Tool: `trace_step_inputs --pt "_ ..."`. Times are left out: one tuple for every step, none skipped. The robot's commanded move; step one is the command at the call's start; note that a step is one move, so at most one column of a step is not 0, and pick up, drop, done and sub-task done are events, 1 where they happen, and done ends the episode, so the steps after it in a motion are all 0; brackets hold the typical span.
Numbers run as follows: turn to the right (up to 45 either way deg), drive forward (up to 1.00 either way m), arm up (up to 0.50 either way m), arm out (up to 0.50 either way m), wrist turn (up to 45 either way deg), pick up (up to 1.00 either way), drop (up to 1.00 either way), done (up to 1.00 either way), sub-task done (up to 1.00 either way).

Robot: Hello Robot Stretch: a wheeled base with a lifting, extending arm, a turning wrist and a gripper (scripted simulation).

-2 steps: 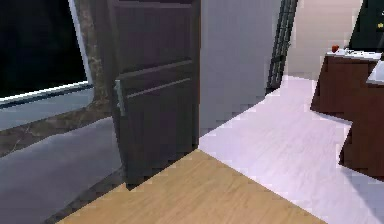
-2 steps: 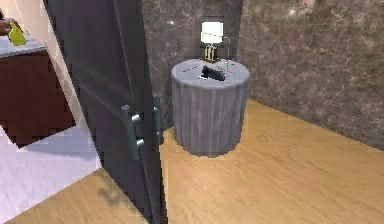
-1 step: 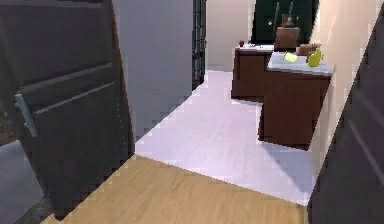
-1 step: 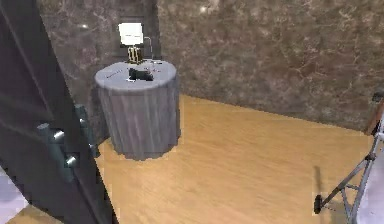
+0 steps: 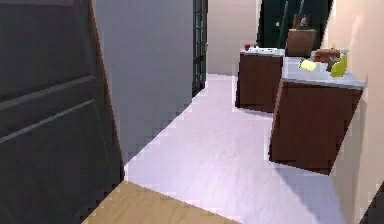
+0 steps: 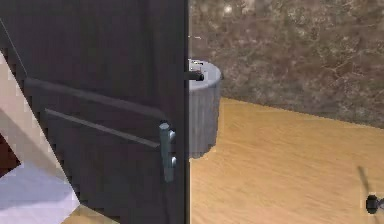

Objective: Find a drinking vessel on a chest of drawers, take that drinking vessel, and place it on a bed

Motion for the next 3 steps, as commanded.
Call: trace_step_inputs --pt "0.0 1.0 0.0 0.0 0.0 0.0 0.0 0.0 0.0" --pt "3.0 0.0 0.0 0.0 0.0 0.0 0.0 0.0 0.0" --pt "0.0 1.0 0.0 0.0 0.0 0.0 0.0 0.0 0.0"
